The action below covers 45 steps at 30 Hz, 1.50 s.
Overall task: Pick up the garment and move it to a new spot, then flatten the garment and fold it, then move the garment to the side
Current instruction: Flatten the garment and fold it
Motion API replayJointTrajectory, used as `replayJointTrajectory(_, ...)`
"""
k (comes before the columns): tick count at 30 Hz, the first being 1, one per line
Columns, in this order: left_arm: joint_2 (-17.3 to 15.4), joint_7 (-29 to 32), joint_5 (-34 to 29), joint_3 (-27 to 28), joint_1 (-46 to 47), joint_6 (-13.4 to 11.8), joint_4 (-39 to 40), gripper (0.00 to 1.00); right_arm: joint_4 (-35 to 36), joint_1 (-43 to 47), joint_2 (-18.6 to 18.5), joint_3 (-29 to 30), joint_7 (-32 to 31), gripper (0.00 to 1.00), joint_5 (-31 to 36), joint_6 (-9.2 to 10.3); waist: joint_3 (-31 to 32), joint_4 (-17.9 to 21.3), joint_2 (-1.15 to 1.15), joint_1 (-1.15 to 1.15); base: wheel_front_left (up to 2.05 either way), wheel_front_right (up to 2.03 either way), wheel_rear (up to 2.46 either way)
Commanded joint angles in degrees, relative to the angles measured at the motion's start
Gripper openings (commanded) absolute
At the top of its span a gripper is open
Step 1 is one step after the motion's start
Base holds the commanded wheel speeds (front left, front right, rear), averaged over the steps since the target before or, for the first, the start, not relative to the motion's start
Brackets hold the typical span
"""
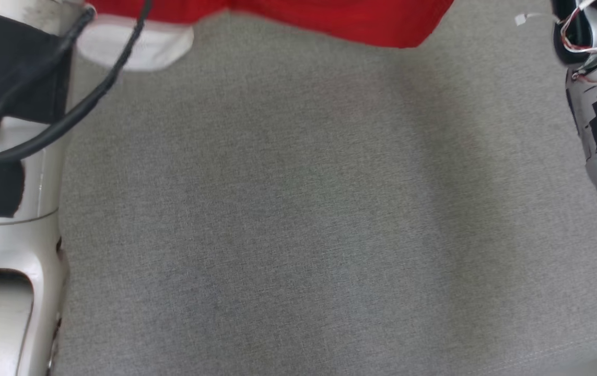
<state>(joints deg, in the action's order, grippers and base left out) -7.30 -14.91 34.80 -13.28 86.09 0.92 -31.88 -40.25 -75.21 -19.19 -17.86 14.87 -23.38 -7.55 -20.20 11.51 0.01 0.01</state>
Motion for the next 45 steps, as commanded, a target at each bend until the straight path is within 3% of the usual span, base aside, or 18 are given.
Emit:
replayJointTrajectory(1,0.15,-0.28,-0.69,0.81,0.56,0.32,0.80,0.00,0.28,-0.80,0.31,0.14,0.31,0.00,0.92,0.13,-1.12,-0.36,-0.01,-0.01,0.00,0.00,0.00)
replayJointTrajectory(11,2.89,-0.29,-3.59,4.63,-7.32,4.28,1.19,0.00,5.60,3.88,-0.83,-0.48,0.27,0.00,4.40,0.13,-3.50,-1.41,-0.01,-0.01,0.00,0.00,0.00)
replayJointTrajectory(25,2.94,3.52,4.03,6.24,-19.22,5.94,0.82,0.00,2.82,11.37,-4.35,-8.15,-0.09,0.00,-4.47,0.13,2.44,-2.61,-0.01,-0.01,0.00,0.00,0.00)
replayJointTrajectory(37,3.05,8.45,9.06,7.09,-32.38,4.58,7.30,0.00,2.71,17.99,-6.71,-13.20,-5.46,0.00,-11.53,0.13,7.92,-4.30,-0.01,-0.01,0.00,0.00,0.00)
replayJointTrajectory(45,3.83,11.45,13.75,7.21,-50.44,0.95,17.09,0.00,4.25,27.04,-9.57,-13.99,-11.45,0.00,-14.88,0.13,13.03,-5.49,-0.01,-0.01,0.00,0.00,0.00)
